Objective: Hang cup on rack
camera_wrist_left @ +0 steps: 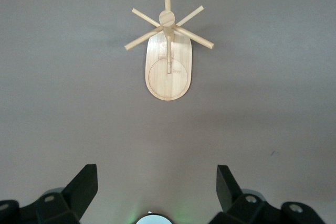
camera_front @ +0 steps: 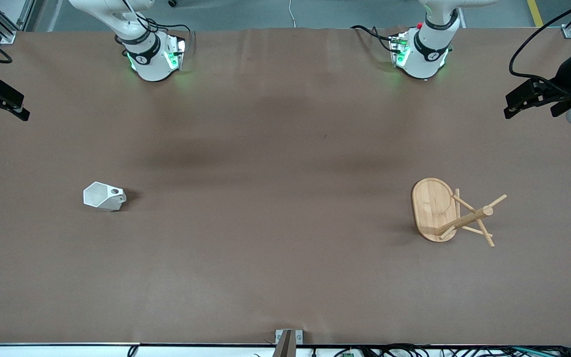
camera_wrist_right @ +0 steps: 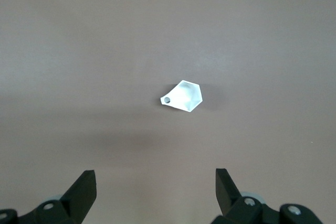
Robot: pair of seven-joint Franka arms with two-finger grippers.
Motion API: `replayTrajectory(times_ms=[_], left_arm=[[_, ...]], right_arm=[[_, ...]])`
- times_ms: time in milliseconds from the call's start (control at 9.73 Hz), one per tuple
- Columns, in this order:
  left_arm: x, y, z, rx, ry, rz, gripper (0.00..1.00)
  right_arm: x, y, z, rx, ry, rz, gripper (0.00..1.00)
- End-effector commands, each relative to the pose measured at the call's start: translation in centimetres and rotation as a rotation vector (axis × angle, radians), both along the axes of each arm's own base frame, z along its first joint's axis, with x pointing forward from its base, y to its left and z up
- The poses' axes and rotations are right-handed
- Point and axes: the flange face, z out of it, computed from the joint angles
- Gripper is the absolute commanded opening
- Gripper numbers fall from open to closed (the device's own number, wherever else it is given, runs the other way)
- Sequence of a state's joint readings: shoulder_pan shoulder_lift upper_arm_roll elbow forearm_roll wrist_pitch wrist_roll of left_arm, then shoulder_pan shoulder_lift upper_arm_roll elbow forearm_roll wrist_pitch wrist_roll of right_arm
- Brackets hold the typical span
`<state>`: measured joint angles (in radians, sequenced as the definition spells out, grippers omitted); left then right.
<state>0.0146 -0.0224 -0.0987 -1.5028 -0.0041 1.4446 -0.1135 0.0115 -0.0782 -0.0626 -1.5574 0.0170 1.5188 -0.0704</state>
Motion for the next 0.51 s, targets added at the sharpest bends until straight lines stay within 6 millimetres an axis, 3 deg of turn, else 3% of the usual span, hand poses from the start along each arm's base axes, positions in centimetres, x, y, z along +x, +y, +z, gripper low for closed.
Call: replayTrajectory(times_ms=[0,103,411], left_arm=[[0.5,0.2,-1.3,0.0,0.036,-0.011,1.0],[1.1,0.2,-2.2,-0.002,0.053,-0.011,1.0],[1.7,0.4,-1.9,-0.007,0.043,-0.011,1.0]], right_arm=[[-0.3,0.0,0.1,0.018,-0.005,0.007,1.0],[-0.3,0.0,0.1,0.018,-0.006,0.007,1.0],[-0.2,-0.1,-0.3,0.019,0.002,0.005,1.0]])
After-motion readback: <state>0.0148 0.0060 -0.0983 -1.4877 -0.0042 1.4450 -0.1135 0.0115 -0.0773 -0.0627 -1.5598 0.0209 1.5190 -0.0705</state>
